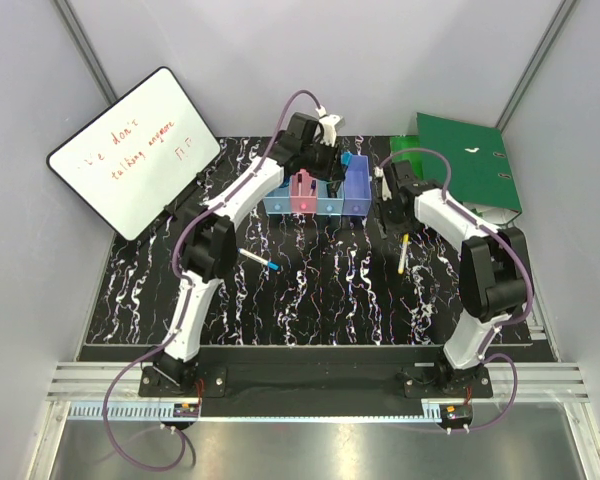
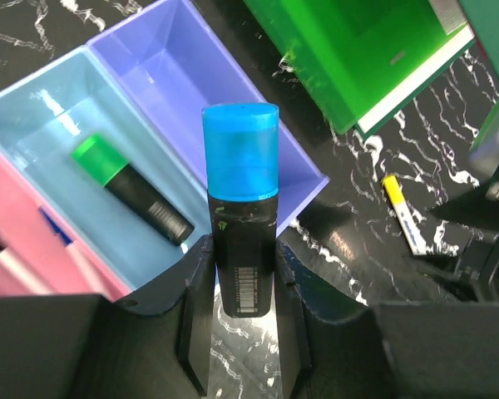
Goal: Sort the stationery into containers
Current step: Place the pen in the storage box.
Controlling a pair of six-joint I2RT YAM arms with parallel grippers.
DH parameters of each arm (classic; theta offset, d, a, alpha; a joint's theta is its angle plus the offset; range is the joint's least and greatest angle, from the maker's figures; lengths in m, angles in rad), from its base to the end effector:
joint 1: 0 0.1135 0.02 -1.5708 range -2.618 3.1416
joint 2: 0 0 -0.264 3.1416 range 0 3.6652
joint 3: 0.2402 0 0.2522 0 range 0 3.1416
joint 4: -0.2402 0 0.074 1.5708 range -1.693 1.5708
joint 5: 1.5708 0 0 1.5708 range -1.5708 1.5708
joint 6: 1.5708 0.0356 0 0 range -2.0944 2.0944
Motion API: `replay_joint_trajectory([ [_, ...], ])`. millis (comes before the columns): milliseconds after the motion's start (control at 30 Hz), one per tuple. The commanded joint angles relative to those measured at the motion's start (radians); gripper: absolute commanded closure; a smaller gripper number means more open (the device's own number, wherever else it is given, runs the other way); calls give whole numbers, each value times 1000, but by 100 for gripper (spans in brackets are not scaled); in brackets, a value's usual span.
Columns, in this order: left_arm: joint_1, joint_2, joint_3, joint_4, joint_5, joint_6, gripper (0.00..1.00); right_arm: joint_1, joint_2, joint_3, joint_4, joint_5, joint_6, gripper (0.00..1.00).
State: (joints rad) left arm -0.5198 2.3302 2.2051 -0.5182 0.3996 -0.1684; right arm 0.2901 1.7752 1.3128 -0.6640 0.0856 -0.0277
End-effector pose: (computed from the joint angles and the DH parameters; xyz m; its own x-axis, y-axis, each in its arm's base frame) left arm 0.4598 -0.2791 0.2699 -0.6352 0.1856 -0.7497 0.6302 0.6857 -0.3642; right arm 0.3522 0.1020 0.2176 -0.8579 -0.2849 -0.4276 -0.2736 0.9577 -0.0891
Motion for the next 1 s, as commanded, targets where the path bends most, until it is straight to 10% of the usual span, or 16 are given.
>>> replay_joint_trajectory([
  [0, -22, 27, 47, 101, -45, -22, 100, 0, -72, -33, -2, -20, 9, 42],
  [967, -36, 100, 22, 127, -346, 9, 99, -86, -10, -121, 61, 14, 89, 43],
])
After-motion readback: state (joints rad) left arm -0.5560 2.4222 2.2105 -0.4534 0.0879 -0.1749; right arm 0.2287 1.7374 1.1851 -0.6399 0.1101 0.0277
